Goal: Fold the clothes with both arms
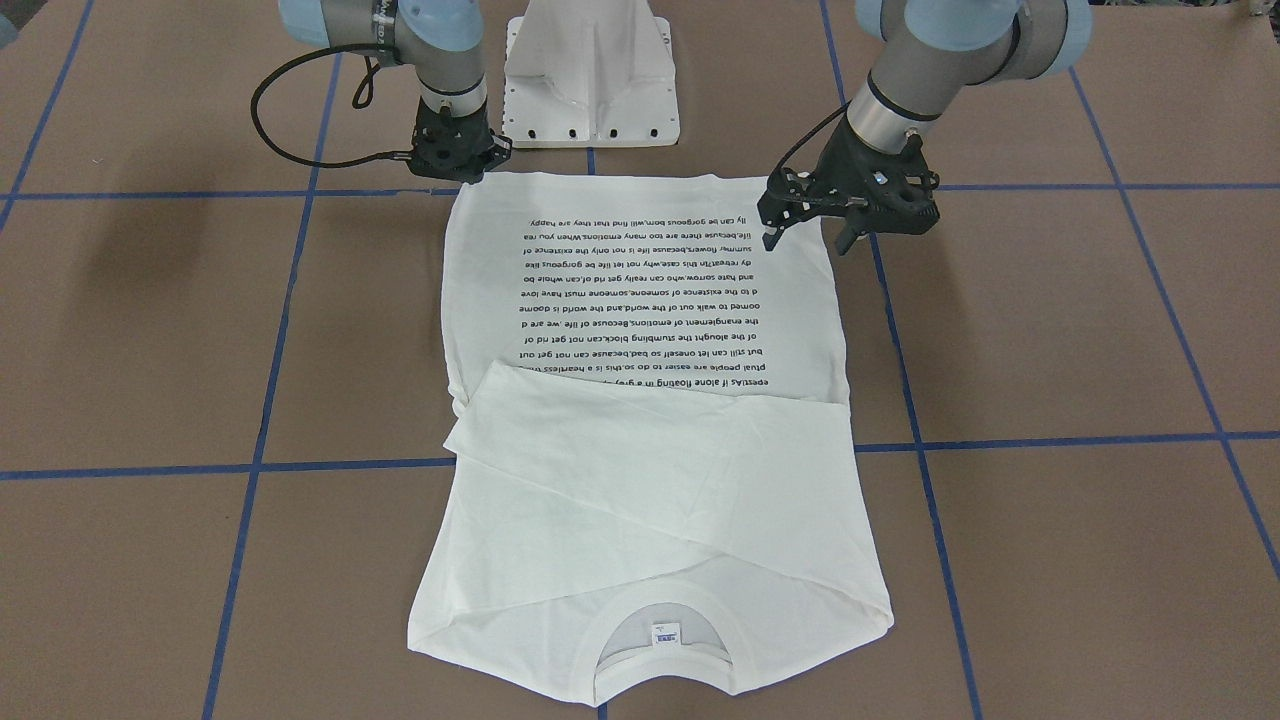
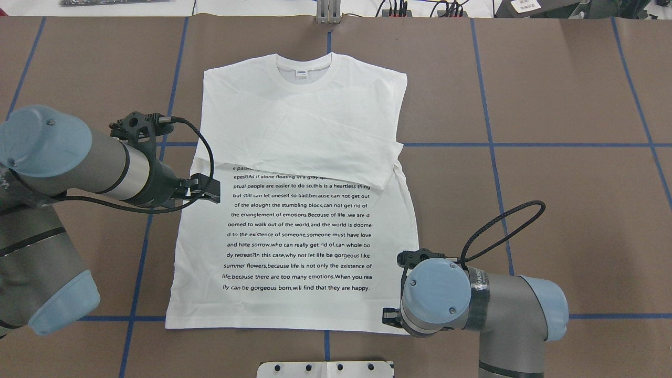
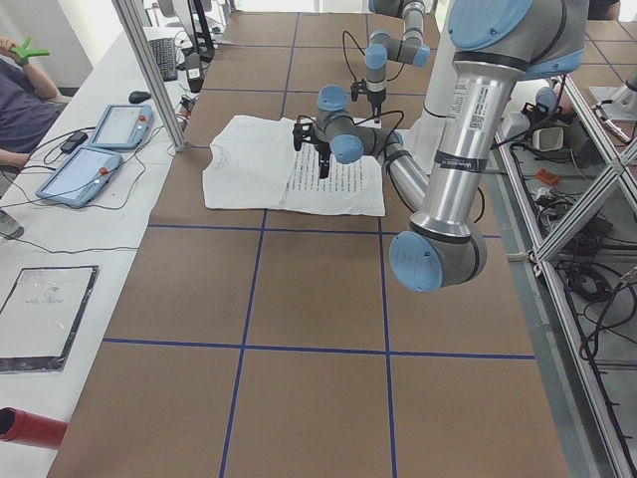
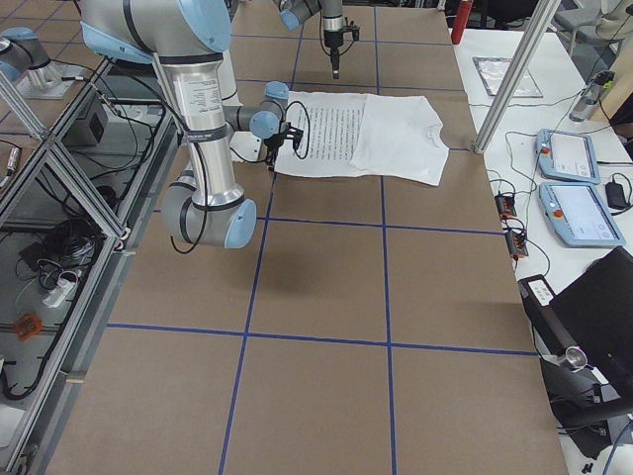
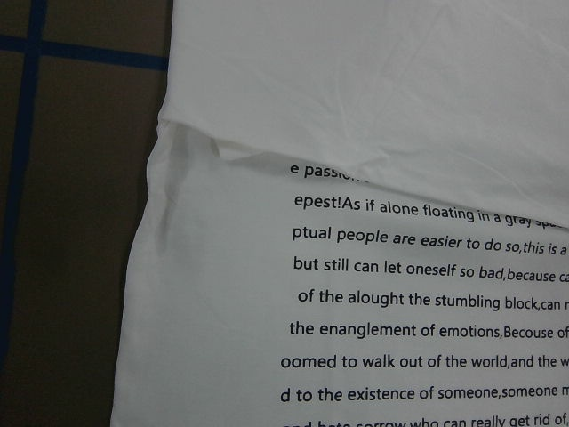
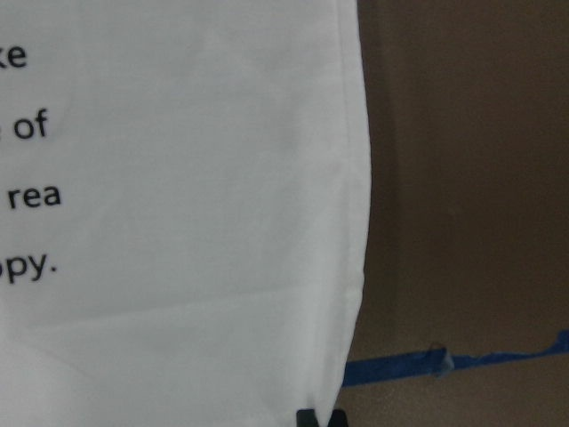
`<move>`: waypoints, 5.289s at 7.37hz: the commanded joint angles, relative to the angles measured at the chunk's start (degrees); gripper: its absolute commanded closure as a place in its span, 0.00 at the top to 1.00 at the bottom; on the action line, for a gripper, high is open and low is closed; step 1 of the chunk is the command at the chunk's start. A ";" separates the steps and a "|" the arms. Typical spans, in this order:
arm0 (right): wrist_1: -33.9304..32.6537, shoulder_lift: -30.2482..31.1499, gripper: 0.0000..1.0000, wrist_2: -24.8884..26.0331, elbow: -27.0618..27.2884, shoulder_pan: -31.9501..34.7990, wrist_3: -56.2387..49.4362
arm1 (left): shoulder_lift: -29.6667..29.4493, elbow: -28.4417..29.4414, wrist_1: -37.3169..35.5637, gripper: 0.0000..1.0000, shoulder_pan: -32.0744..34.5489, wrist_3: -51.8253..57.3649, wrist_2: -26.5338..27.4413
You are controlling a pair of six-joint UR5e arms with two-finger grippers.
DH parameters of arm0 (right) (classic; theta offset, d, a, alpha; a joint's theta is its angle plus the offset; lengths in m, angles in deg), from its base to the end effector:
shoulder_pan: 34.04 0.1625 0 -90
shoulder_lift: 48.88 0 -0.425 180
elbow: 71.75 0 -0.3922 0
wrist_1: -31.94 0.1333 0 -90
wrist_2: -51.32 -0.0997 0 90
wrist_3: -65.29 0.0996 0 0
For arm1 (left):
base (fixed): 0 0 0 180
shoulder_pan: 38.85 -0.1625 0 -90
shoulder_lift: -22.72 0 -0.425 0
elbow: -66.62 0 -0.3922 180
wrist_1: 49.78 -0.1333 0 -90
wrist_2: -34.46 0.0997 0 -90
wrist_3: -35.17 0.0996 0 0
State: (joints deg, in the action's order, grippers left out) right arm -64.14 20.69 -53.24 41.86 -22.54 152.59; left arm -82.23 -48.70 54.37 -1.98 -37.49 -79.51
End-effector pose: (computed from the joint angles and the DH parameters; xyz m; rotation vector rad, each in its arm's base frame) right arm -0.5352 -0.2194 0.3028 -0.1614 -0.6840 0.0630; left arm 0.3770 -0.3988 0.2915 0.0823 1.0075 -0.1127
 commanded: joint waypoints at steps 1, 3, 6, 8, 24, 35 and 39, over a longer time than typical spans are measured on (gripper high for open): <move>0.01 0.13 0.00 0.23 4.14 0.97 0.50 | 1.15 0.26 0.08 1.00 -0.83 -4.57 0.07; 0.01 0.22 0.00 0.32 6.35 2.90 0.50 | 5.18 -0.17 1.13 0.99 -8.79 -11.77 5.83; 0.01 0.13 0.00 0.32 6.62 4.23 0.41 | 16.41 -1.75 14.02 0.99 -15.22 -17.86 11.46; 0.01 0.22 0.00 0.32 6.80 4.49 0.41 | 17.68 -2.37 14.06 0.98 -21.89 -22.59 16.05; 0.01 0.22 0.00 -0.12 7.06 5.63 0.41 | 15.05 -1.40 7.03 0.44 -24.48 -23.41 15.89; 0.01 9.41 0.00 -9.25 15.39 11.61 -6.33 | 11.53 -14.58 -7.03 0.00 -24.30 -22.71 9.82; -0.08 15.06 0.00 -17.58 21.03 11.70 -7.15 | 11.62 -23.35 -11.68 0.00 -27.63 -22.71 7.20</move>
State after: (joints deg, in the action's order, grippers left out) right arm -64.18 34.34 -67.64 61.55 -10.86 145.52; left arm -70.60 -68.32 44.43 -28.10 -60.17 -70.69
